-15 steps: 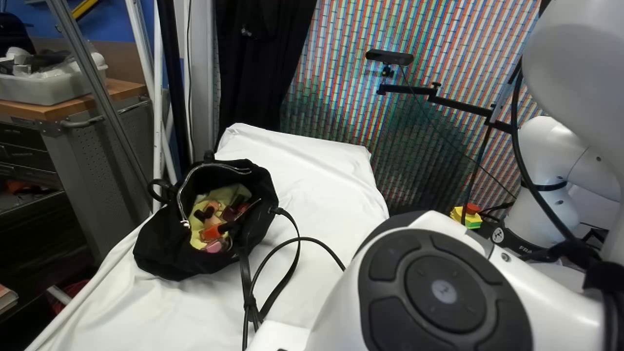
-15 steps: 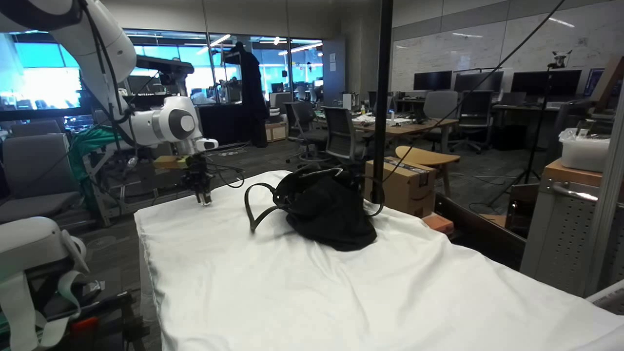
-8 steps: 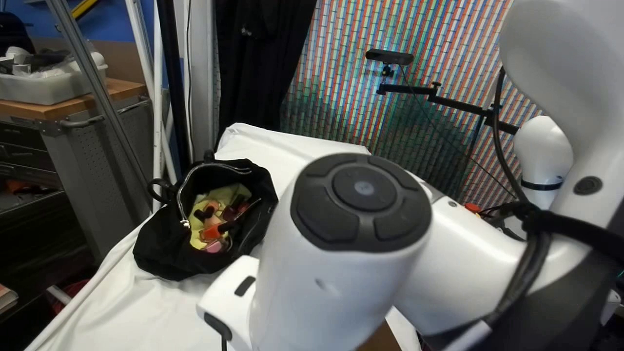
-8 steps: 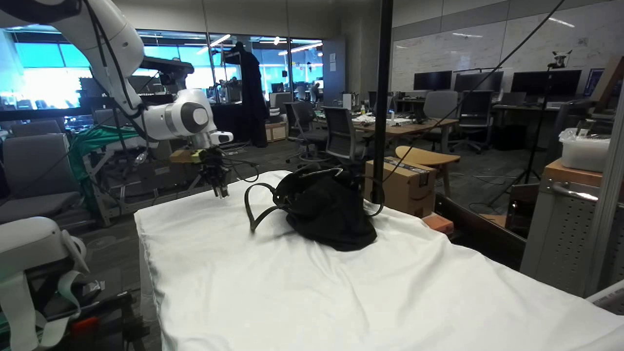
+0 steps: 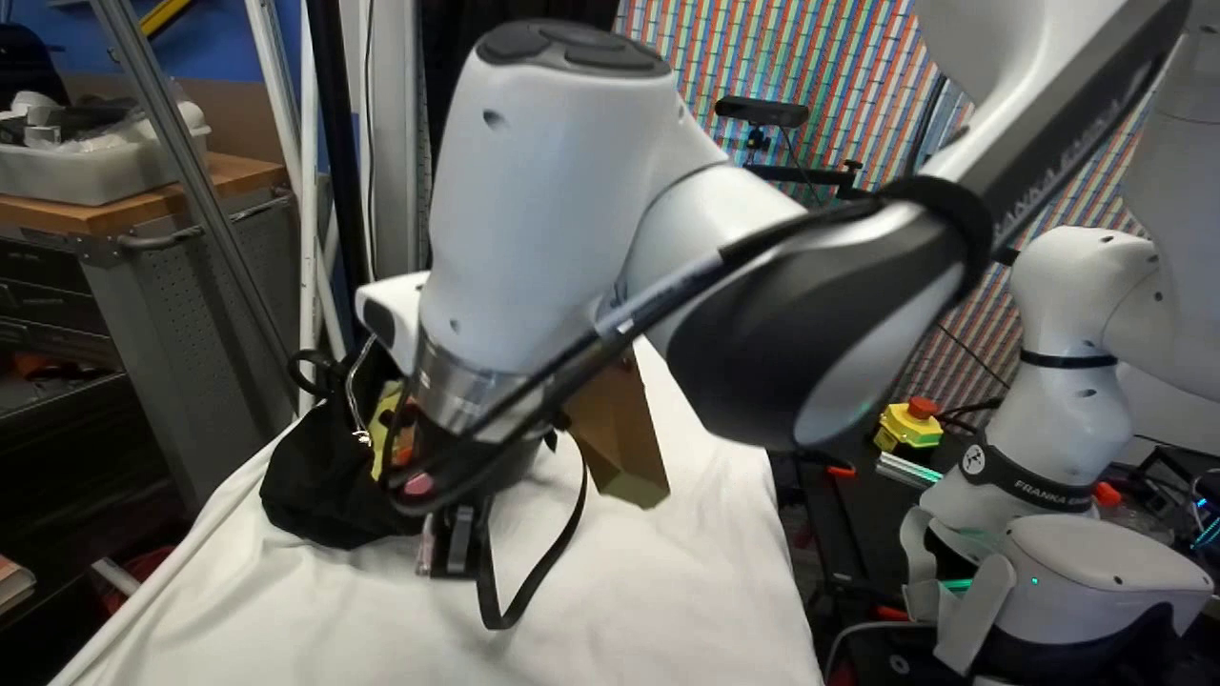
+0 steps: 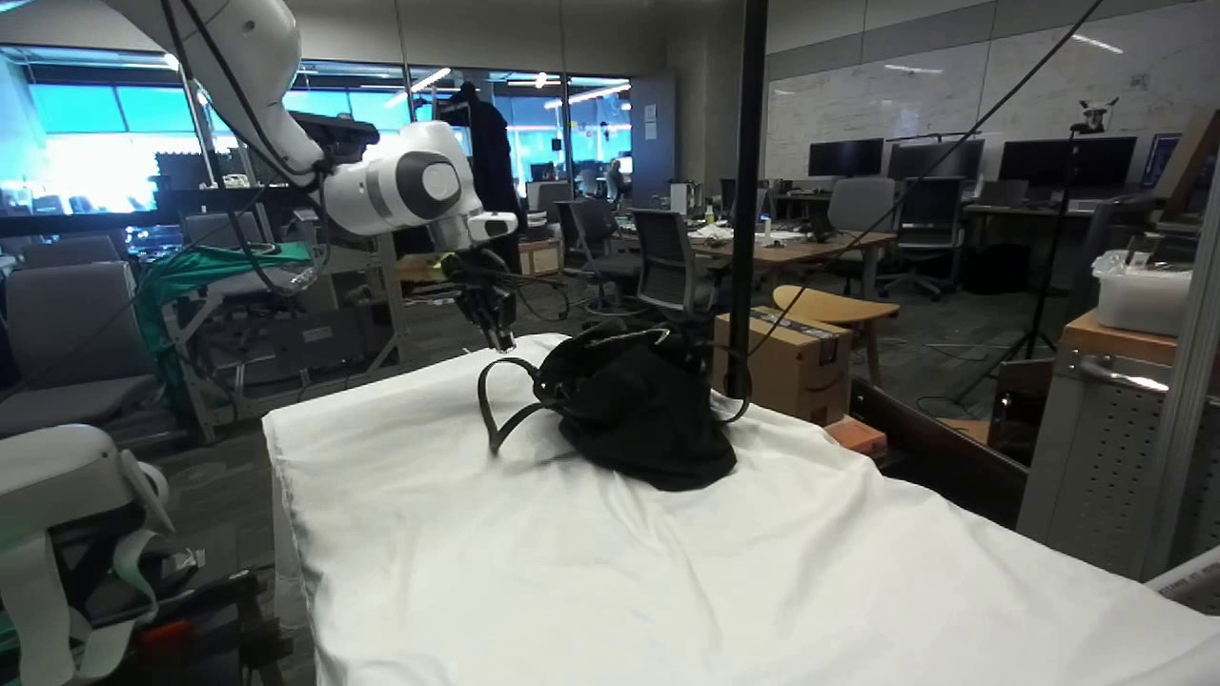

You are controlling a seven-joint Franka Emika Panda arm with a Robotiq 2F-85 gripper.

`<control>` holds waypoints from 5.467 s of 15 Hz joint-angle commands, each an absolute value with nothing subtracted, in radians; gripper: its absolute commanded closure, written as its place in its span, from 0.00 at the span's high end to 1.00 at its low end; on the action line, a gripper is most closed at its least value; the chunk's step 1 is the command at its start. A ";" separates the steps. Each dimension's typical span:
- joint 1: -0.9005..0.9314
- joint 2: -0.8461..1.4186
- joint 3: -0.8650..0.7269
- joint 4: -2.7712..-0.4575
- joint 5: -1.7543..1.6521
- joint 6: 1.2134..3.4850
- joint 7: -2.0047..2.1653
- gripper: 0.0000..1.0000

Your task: Put the nail polish bottles in the bag

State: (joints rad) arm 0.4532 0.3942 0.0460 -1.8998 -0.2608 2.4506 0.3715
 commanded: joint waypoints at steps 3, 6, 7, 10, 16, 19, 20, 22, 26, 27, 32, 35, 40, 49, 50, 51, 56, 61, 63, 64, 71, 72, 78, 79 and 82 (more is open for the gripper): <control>0.325 0.318 0.029 -1.884 -0.271 2.455 0.343 0.15; 0.263 0.334 0.023 -1.844 -0.258 2.446 0.305 0.15; 0.243 0.346 0.024 -1.822 -0.246 2.437 0.287 0.15; 0.210 0.375 0.024 -1.775 -0.240 2.418 0.267 0.15; 0.192 0.414 0.032 -1.708 -0.210 2.363 0.239 0.15; 0.185 0.478 0.027 -1.621 -0.202 2.311 0.221 0.15; 0.180 0.491 0.029 -1.603 -0.193 2.290 0.210 0.15; 0.171 0.526 0.026 -1.561 -0.181 2.252 0.198 0.15; 0.191 0.516 0.030 -1.574 -0.177 2.201 0.207 0.15; 0.198 0.522 0.029 -1.570 -0.184 2.192 0.213 0.15; 0.222 0.555 0.018 -1.547 -0.199 2.204 0.238 0.15; 0.230 0.586 0.000 -1.514 -0.217 2.218 0.272 0.15; 0.229 0.639 -0.026 -1.442 -0.230 2.229 0.305 0.25; 0.152 0.702 -0.043 -1.356 -0.191 2.222 0.245 1.00; 0.147 0.680 -0.040 -1.385 -0.187 2.219 0.235 1.00; 0.141 0.662 -0.033 -1.410 -0.179 2.225 0.218 1.00; 0.095 0.500 0.025 -1.632 -0.098 2.228 0.081 1.00; 0.095 0.313 0.074 -1.894 -0.023 2.242 0.046 1.00; 0.097 0.235 0.093 -2.003 0.009 2.251 0.053 1.00; 0.098 0.198 0.102 -2.058 0.029 2.257 0.057 1.00; 0.108 -0.138 0.122 -2.443 0.119 2.312 0.050 1.00; 0.109 -0.189 0.120 -2.494 0.128 2.316 0.043 1.00; 0.123 -0.506 0.088 -2.714 0.138 2.268 -0.012 1.00; 0.124 -0.546 0.081 -2.733 0.133 2.257 -0.022 1.00; 0.135 -0.676 0.071 -2.793 0.123 2.239 -0.046 1.00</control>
